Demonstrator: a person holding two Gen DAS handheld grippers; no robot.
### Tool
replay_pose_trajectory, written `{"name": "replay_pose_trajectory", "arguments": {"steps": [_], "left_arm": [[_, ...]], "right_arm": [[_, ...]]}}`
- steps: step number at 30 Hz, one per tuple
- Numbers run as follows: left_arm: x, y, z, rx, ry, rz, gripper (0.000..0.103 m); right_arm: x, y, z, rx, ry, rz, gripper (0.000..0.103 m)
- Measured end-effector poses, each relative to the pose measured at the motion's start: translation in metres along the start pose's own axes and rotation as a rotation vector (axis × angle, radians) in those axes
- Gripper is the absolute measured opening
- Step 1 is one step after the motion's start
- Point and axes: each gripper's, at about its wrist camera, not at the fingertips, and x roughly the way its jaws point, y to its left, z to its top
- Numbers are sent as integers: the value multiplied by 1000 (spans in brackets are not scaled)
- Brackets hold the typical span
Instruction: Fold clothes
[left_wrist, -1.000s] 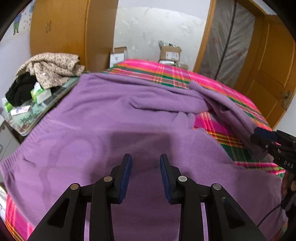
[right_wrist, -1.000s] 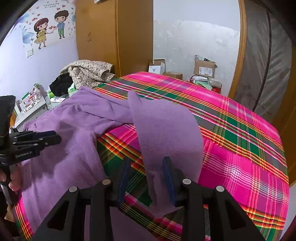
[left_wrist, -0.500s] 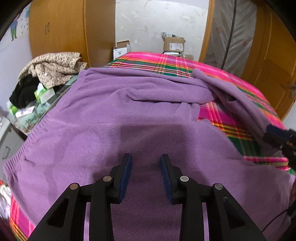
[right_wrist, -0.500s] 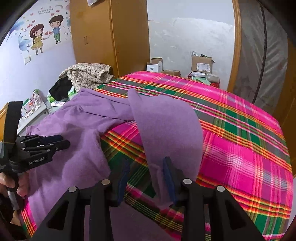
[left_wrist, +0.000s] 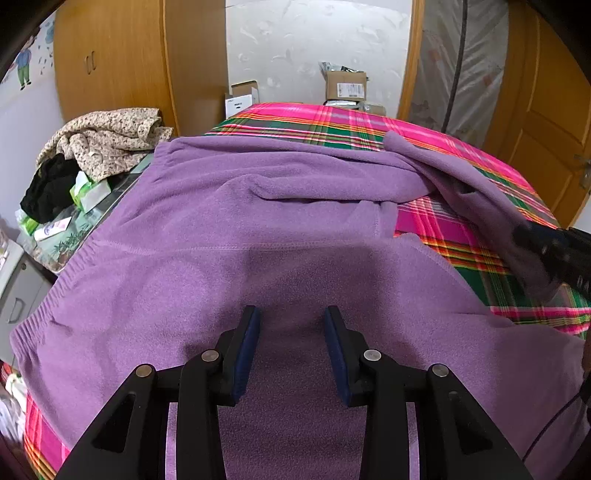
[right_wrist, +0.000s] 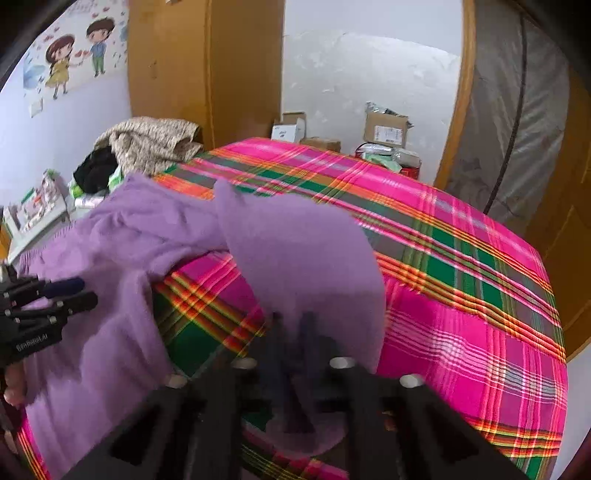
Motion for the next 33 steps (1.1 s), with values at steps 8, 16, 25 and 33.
{"name": "replay_pose_trajectory", "arguments": {"steps": [8, 16, 25, 33], "left_arm": [[0, 0, 0, 0, 0, 0, 38], [0, 0, -1, 1, 0, 2, 38], [1, 0, 1, 4, 1, 5, 38], [1, -1, 0, 9, 1, 11, 38]], "right_arm": [[-37, -42, 8, 192, -104, 79, 9], [-38, -56, 16, 192, -95, 47, 36], [1, -30, 24, 46, -17, 50, 21], [-53, -88, 2, 304, -161, 74, 8]]}}
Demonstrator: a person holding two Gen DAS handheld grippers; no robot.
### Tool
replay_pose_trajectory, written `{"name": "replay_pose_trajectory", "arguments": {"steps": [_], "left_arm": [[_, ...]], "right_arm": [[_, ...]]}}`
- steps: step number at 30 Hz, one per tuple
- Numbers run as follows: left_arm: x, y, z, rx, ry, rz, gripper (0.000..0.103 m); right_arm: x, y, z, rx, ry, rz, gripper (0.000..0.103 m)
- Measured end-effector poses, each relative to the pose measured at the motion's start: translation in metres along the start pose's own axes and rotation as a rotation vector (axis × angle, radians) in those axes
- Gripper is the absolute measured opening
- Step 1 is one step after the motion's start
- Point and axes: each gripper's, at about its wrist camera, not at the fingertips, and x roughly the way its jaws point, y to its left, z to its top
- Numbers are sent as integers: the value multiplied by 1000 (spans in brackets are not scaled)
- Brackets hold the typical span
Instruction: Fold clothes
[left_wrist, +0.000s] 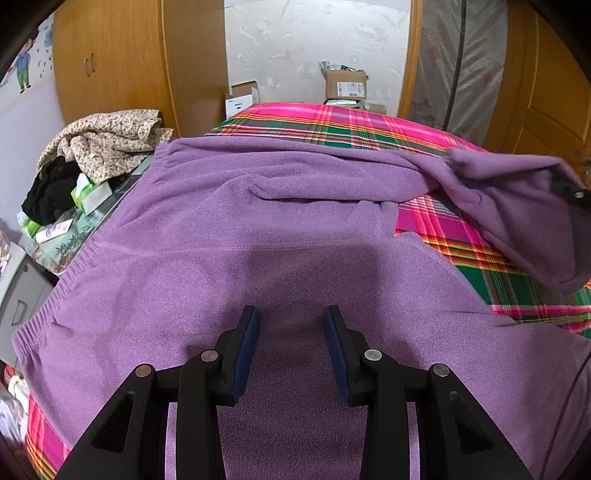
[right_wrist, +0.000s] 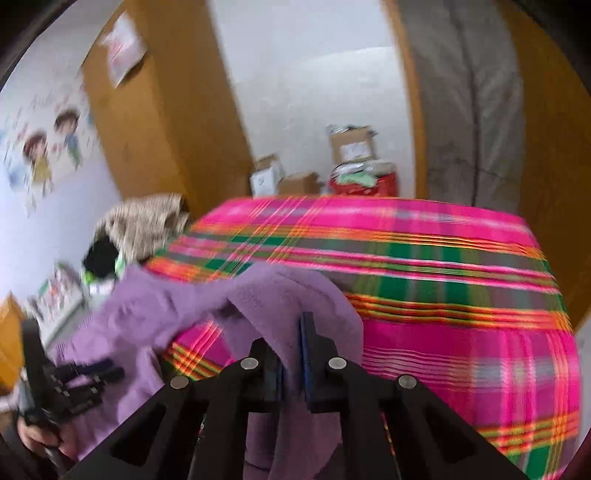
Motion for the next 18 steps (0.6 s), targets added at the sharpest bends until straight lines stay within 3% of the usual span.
{"name": "replay_pose_trajectory", "arguments": {"steps": [3, 9, 11, 15, 18], "left_arm": [[0, 0, 0, 1, 0, 1, 38], [-1, 0, -1, 2, 0, 3, 38], [-1, -1, -1, 3, 0, 5, 38], [-1, -1, -1, 4, 0, 6, 38], [-1, -1, -1, 3, 0, 6, 38]], "right_arm": [[-28, -31, -3, 100, -46, -45, 3], [-77, -93, -24, 338, -118, -154, 3], [-81, -105, -31, 365, -110, -189, 3], [-86, -112, -38, 386, -115, -203, 3], [-92, -124, -42, 474, -159, -190, 3]]}}
